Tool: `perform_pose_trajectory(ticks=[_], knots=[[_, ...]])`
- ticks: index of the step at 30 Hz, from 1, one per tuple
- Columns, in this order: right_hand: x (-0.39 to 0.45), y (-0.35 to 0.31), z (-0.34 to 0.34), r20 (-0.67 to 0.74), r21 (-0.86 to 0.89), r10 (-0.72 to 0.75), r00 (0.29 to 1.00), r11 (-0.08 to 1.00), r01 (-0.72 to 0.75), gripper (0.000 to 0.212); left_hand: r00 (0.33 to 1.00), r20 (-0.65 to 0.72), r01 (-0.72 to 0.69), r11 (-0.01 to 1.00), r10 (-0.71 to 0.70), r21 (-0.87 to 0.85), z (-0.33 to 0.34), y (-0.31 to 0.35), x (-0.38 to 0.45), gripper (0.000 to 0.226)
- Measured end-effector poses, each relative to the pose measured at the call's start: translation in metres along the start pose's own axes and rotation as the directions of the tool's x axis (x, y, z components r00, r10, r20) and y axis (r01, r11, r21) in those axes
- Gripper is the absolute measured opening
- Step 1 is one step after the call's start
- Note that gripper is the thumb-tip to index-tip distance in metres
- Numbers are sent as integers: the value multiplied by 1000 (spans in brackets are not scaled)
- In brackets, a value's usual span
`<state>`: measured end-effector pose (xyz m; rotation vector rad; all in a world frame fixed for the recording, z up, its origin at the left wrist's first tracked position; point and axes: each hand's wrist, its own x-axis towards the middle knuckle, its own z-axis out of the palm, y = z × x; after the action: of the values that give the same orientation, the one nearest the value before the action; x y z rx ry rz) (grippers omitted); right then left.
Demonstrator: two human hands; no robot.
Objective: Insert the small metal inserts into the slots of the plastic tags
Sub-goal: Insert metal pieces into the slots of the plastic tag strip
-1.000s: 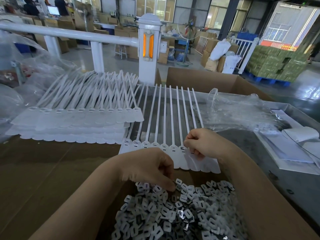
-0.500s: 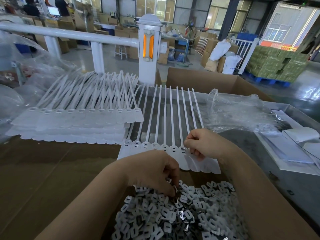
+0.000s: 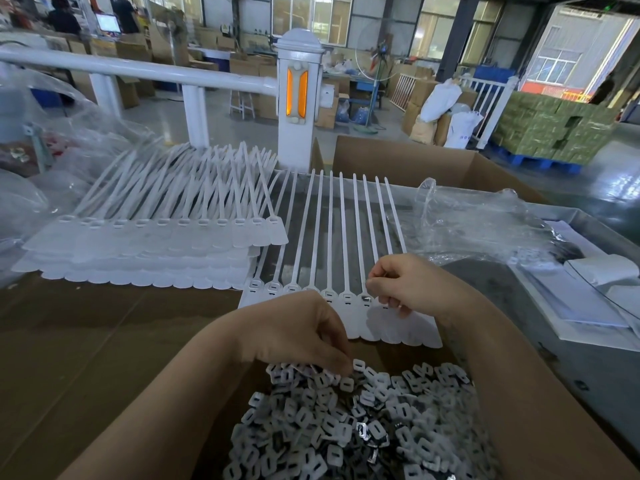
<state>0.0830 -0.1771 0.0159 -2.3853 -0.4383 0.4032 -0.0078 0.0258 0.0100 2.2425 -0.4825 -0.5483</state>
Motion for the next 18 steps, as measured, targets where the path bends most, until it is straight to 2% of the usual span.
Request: perform_pose_trajectory(ticks=[4, 6, 9, 11, 13, 15, 18], knots=[[-2, -3, -2, 36, 10, -60, 998, 998, 60, 7, 999, -42, 6, 999, -7, -39, -2, -2, 0, 9], [-4, -6, -2, 62, 42, -112, 992, 993, 110, 4, 987, -157, 25, 994, -42, -110, -2, -4, 3, 9], [-8, -11, -3, 66, 87, -199, 978, 977, 193, 8, 928, -329, 36, 920, -176, -391, -1, -6, 10, 12], [-9, -14, -2, 54, 111, -258, 965, 962, 251, 15, 904, -335, 23, 812, -266, -583, 0, -6, 13, 16], [-10, -16, -2, 40, 138, -307, 951, 944, 299, 19, 898, -312, 8, 720, -311, -694, 2, -6, 15, 19], [-10, -17, -1, 36, 156, -340, 940, 931, 331, 19, 897, -297, -8, 659, -328, -752, 3, -6, 16, 19], [-9, -18, 2, 38, 152, -358, 933, 925, 349, 14, 893, -287, -9, 625, -346, -781, 3, -5, 16, 18]])
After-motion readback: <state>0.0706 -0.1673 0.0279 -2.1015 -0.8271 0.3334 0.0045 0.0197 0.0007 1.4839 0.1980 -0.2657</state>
